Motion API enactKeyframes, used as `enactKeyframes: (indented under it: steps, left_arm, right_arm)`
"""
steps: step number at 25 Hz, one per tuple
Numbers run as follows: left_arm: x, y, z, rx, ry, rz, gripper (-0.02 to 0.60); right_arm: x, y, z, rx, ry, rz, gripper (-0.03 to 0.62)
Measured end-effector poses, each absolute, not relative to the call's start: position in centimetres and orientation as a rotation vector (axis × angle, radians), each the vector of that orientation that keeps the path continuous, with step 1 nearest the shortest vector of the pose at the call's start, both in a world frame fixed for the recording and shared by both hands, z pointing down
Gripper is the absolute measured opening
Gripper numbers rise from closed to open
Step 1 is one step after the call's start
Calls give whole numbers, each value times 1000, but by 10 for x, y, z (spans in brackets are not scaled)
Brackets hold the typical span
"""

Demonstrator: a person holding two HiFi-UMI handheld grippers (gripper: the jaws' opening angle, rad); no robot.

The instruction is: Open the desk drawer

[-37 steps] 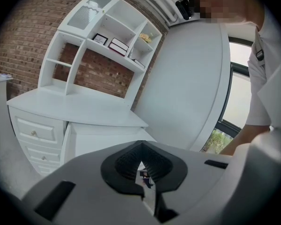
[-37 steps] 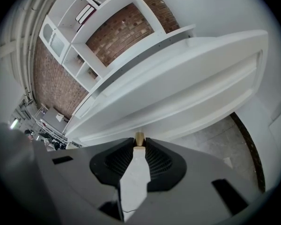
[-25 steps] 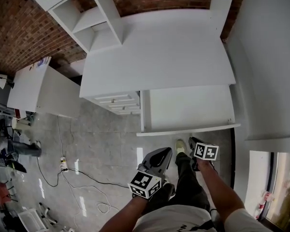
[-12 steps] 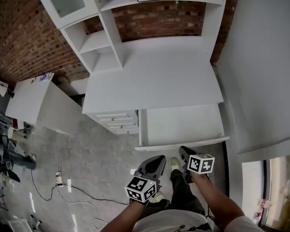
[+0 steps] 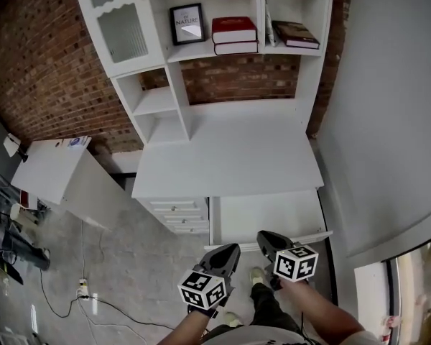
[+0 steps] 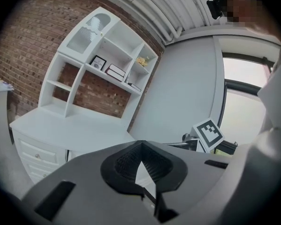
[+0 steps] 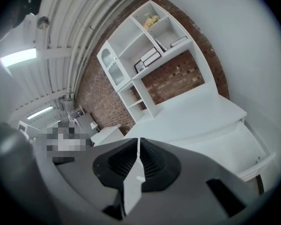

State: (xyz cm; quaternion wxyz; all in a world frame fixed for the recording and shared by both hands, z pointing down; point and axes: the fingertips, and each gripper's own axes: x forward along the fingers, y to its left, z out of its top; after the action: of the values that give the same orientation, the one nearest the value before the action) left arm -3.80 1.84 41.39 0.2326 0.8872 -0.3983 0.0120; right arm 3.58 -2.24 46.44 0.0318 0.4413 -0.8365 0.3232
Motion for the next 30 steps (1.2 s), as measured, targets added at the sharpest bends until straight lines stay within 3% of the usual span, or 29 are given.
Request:
enactKeyframes:
  steps: [13, 30]
  left_arm:
    - [-59, 19, 316, 2590, -1161, -111, 12]
    - [-60, 25, 311, 2605, -1173, -114, 12]
  right_arm:
    - [2, -5, 338, 1327, -2773, 667, 18]
    - [-9, 9, 333, 1296, -2777, 607, 17]
